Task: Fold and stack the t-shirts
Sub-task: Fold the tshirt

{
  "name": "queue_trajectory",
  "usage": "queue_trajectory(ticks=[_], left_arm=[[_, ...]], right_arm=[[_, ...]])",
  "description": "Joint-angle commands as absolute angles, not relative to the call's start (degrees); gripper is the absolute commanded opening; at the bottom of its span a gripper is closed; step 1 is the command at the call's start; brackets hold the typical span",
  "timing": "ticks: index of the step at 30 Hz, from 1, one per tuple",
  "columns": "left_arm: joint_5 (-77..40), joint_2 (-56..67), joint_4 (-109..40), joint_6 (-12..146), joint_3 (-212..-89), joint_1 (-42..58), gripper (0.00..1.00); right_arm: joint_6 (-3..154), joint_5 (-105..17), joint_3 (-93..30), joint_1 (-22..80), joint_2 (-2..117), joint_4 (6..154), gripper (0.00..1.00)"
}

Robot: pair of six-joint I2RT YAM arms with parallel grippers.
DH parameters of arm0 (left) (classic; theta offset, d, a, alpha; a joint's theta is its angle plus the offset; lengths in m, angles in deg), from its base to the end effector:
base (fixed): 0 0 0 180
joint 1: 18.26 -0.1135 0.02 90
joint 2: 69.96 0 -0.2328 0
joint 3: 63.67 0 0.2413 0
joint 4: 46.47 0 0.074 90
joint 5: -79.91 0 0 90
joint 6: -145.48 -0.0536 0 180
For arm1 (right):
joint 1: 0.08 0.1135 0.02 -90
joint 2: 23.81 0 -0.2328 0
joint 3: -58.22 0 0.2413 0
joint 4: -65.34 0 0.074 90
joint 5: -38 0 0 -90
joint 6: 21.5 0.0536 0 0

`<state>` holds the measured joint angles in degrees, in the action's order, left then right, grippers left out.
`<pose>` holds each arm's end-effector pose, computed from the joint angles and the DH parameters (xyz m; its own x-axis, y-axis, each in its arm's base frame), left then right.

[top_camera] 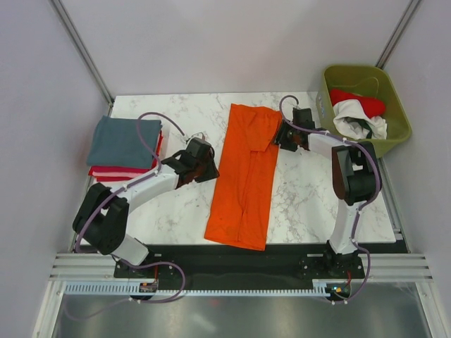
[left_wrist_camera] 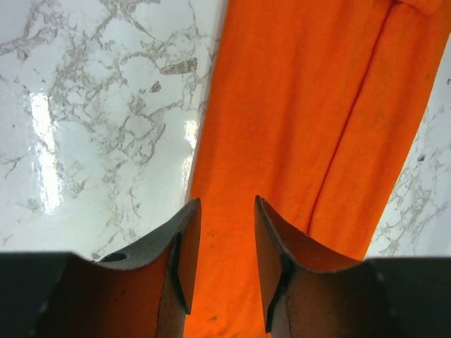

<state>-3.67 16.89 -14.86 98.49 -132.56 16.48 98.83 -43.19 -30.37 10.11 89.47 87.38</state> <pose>0.2658 -0.1770 0.1747 -0.8030 -0.2680 -0.5323 -0.0562 0.9232 -0.3801 0.4102 0.0821 0.1341 -0.7590 0.3706 -0.5353 0.1218 0.8885 0.4424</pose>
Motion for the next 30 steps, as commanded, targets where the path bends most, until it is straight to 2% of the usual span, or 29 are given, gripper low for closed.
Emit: queue_trajectory(ticks=[1, 6, 9, 11, 15, 26, 28, 30], left_arm=[[-4.8, 18.1, -17.4, 95.7, -131.9, 15.1, 0.43], [-5.8, 20.4, -18.0, 95.6, -131.4, 13.7, 0.43], [-6.9, 21.9, -19.2, 95.4, -130.9, 13.3, 0.43], [-7.6, 22.9, -20.0, 95.6, -130.6, 13.1, 0.43], [-9.8, 26.6, -21.8, 95.9, -131.0, 12.2, 0.41], [-15.2, 33.0, -26.5, 96.4, -132.1, 9.8, 0.39], [-15.4, 33.7, -26.9, 96.6, -132.6, 9.3, 0.35], [-18.2, 35.8, -28.2, 96.8, -133.3, 8.1, 0.24]], right_arm=[[100.6, -41.2, -34.2, 9.5, 92.6, 83.8, 0.54], [101.2, -41.2, -36.6, 9.4, 95.5, 83.6, 0.53], [101.6, -40.9, -37.9, 9.5, 97.3, 83.4, 0.47], [102.0, -40.7, -38.8, 9.4, 98.9, 83.3, 0.35], [103.2, -40.3, -41.2, 9.5, 101.3, 83.0, 0.21], [104.7, -38.5, -44.7, 9.5, 105.8, 81.0, 0.09], [105.0, -38.5, -45.1, 9.5, 106.4, 80.4, 0.07], [105.6, -38.4, -46.1, 9.5, 106.9, 80.2, 0.03]])
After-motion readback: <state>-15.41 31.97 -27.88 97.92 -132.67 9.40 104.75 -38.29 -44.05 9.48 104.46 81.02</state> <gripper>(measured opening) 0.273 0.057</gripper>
